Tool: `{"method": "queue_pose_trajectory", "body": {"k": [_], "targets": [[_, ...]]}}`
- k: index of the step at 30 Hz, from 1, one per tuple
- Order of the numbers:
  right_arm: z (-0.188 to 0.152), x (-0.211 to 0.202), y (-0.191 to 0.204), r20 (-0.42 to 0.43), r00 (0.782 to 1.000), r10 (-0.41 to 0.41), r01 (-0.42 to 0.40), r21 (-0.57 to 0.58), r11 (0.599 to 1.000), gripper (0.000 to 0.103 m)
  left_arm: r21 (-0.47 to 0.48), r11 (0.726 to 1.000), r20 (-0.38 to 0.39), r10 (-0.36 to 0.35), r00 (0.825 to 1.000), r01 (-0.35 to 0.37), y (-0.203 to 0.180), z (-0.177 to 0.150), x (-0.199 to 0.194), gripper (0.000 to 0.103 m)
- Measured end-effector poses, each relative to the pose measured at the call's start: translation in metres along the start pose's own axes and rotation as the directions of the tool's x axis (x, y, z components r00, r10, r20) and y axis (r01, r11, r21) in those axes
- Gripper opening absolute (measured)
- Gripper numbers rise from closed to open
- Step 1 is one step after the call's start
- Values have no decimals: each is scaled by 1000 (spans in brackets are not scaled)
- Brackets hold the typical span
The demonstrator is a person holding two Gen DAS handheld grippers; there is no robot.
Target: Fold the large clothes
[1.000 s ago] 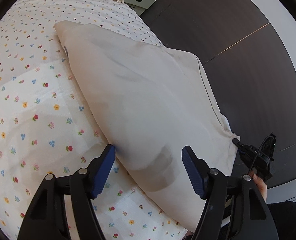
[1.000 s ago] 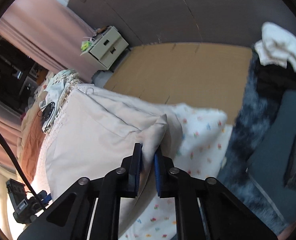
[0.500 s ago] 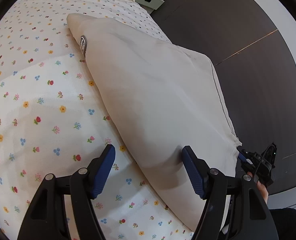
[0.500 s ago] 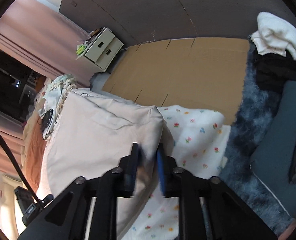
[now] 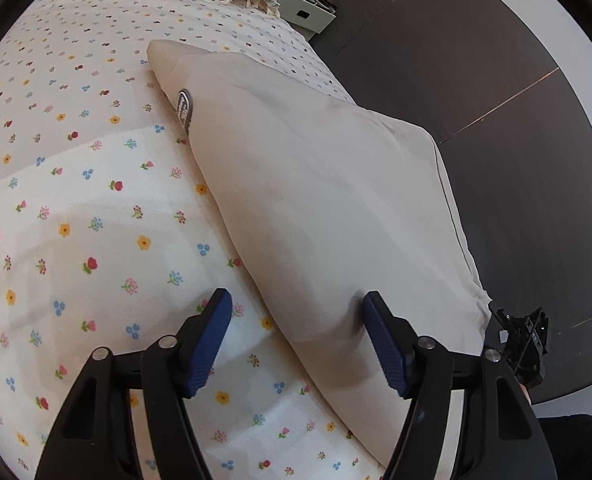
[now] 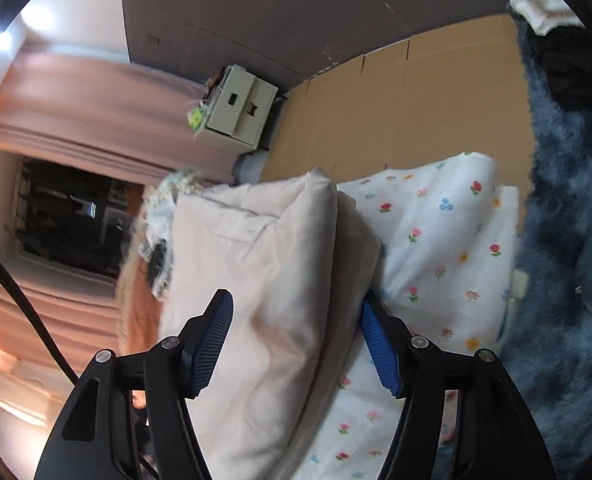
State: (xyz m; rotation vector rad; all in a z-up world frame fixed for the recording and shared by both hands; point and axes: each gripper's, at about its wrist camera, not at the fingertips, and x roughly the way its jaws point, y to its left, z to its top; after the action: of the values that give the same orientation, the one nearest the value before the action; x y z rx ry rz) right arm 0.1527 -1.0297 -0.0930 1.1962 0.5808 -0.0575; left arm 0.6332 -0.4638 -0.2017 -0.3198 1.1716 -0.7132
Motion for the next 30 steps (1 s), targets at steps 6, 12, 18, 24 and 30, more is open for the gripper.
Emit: {"method": "queue_pose_trajectory", "body": {"k": [6,12,18,24,30], "targets": [[10,6,-32,-2,1000,-6,6,50,999,18,3,1000,3,-23,1000,23,-4,0,5,52],[7,-19,-12,55,998,-33,34,-26,999,8,32,999,5,-32,999,32,-16,3,5,48],[14,-40,-14,79,991,-112,115,-34,993,8,43,995,-34,-84,996,86,-27,3,17,48],[16,-46,-23,102,973,-209,213,-30,977,9,79,996,-27,-30,999,32,-51,10,36,48],[20,-41,-1,67,963,-262,266,-63,962,21,111,994,-30,26,999,-22,-61,9,28,48]]}}
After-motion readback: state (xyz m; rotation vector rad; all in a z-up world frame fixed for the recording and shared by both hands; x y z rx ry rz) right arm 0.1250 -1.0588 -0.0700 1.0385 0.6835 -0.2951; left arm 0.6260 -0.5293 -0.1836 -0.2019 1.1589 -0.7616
